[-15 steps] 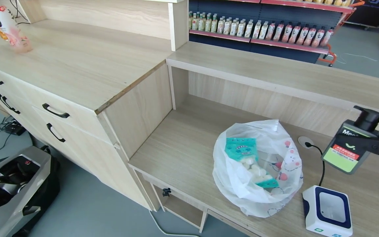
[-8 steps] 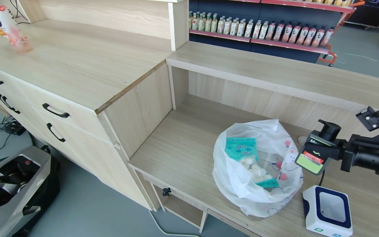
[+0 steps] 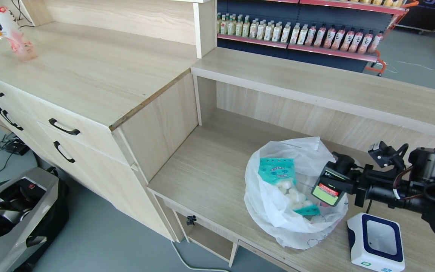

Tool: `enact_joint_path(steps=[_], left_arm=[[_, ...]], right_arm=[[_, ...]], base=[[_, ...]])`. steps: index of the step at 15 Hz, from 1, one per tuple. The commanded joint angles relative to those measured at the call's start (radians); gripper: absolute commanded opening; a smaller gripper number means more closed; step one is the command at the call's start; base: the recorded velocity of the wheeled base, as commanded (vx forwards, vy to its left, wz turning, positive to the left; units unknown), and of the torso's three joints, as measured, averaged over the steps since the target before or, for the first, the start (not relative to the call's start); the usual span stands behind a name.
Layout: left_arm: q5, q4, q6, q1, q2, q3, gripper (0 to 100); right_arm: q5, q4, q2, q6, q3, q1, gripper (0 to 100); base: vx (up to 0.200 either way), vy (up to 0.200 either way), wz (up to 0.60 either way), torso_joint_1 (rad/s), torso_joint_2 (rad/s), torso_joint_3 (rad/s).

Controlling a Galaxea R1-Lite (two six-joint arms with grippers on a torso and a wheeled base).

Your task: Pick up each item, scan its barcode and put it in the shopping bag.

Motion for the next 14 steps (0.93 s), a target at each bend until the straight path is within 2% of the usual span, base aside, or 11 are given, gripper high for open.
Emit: enact_joint_path(steps=[1,3,14], left_arm=[[0.000,0.000,0.000,0.000,0.001,0.000,100],[0.000,0.000,0.000,0.000,0.001,0.000,100],[0.000,0.000,0.000,0.002,0.001,0.000,100]], right_arm=[[-0.001,-0.037,0.080,-0.001,-0.018,0.025,0],[-0.001,-0.090,0.129,-0.002,-0.038,0.032,0],[-0.012,-0.095,0.201,-0.017,-0.062,0.032,0]], base=[[0.000,0.000,0.00,0.000,0.00,0.000],[0.000,0.000,0.00,0.000,0.00,0.000],[0.000,0.000,0.00,0.000,0.00,0.000]])
